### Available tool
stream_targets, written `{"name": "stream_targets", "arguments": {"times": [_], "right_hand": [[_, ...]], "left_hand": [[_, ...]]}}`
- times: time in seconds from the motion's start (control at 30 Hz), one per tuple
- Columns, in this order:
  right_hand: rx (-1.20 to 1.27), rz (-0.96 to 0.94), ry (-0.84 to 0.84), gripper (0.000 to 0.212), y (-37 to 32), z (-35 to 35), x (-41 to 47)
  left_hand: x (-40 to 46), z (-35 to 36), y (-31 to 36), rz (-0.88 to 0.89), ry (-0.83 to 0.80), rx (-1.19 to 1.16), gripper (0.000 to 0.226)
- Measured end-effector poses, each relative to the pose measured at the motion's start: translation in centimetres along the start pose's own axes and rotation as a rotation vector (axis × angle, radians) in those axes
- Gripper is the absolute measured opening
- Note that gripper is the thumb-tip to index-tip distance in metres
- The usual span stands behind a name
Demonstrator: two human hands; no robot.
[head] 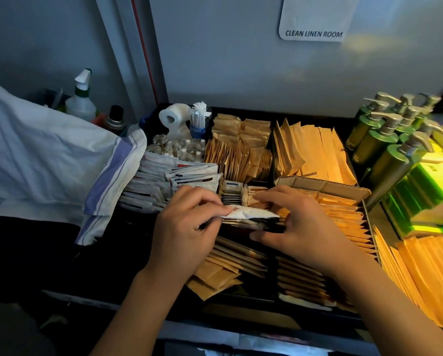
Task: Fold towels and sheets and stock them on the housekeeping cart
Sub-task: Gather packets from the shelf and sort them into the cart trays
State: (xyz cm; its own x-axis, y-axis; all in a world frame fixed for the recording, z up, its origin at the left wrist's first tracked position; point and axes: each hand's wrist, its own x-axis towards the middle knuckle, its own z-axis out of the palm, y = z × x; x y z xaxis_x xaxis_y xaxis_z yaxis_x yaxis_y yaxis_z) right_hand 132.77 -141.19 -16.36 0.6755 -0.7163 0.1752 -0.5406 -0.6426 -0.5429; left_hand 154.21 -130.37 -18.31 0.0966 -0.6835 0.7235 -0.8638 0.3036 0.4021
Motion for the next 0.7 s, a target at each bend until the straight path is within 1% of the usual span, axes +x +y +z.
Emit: {"name": "stream_targets", "arguments": {"times": [0.1, 0.17, 0.23, 0.27, 0.3, 0.37, 0.4, 0.43, 0.53, 0.6, 0.7], "right_hand": [[0.158, 0.126, -0.032, 0.103, 0.2, -0.3, -0.2], [0.254, 0.159, -0.064, 0.11, 0.1, -0.5, -0.3], [0.402, 0.194, -0.091, 0.103, 0.1, -0.6, -0.3], [0.495, 0.216, -0.09, 0.092, 0.1, -0.5, -0.2], [0.559, 0.234, -0.07, 0.078, 0.1, -0.3, -0.1], [0.547, 0.258, 0.034, 0.049, 0.3, 0.0, 0.3], [0.518, 0.265, 0.08, 0.042, 0.4, 0.0, 0.5], [0.505, 0.266, 0.112, 0.04, 0.6, 0.2, 0.6], [0.553, 0.225, 0.168, 0.042, 0.7, 0.3, 0.8], [0.578, 0.158, 0.19, 0.044, 0.6, 0.2, 0.9], [0.541, 0.05, 0.193, 0.049, 0.2, -0.2, 1.0]], "left_hand": [[-0.2, 0.1, 0.3, 0.052, 0.057, 0.02, 0.01], [-0.3, 0.4, 0.4, 0.064, 0.064, 0.036, 0.01], [-0.4, 0.7, 0.4, 0.067, 0.043, 0.04, 0.01], [-0.5, 0.8, 0.3, 0.067, 0.027, 0.034, 0.01], [-0.7, 0.9, 0.3, 0.067, 0.012, 0.02, 0.01], [-0.9, 1.1, 0.1, 0.064, -0.026, -0.012, 0.009], [-1.0, 1.2, 0.1, 0.057, -0.051, -0.022, 0.009], [-1.1, 1.2, 0.0, 0.046, -0.083, -0.033, 0.01], [-1.3, 1.1, -0.3, -0.006, -0.185, -0.08, 0.013], [-1.3, 1.0, -0.3, -0.06, -0.224, -0.11, 0.023], [-1.0, 0.9, -0.2, -0.13, -0.171, -0.109, 0.03]]}}
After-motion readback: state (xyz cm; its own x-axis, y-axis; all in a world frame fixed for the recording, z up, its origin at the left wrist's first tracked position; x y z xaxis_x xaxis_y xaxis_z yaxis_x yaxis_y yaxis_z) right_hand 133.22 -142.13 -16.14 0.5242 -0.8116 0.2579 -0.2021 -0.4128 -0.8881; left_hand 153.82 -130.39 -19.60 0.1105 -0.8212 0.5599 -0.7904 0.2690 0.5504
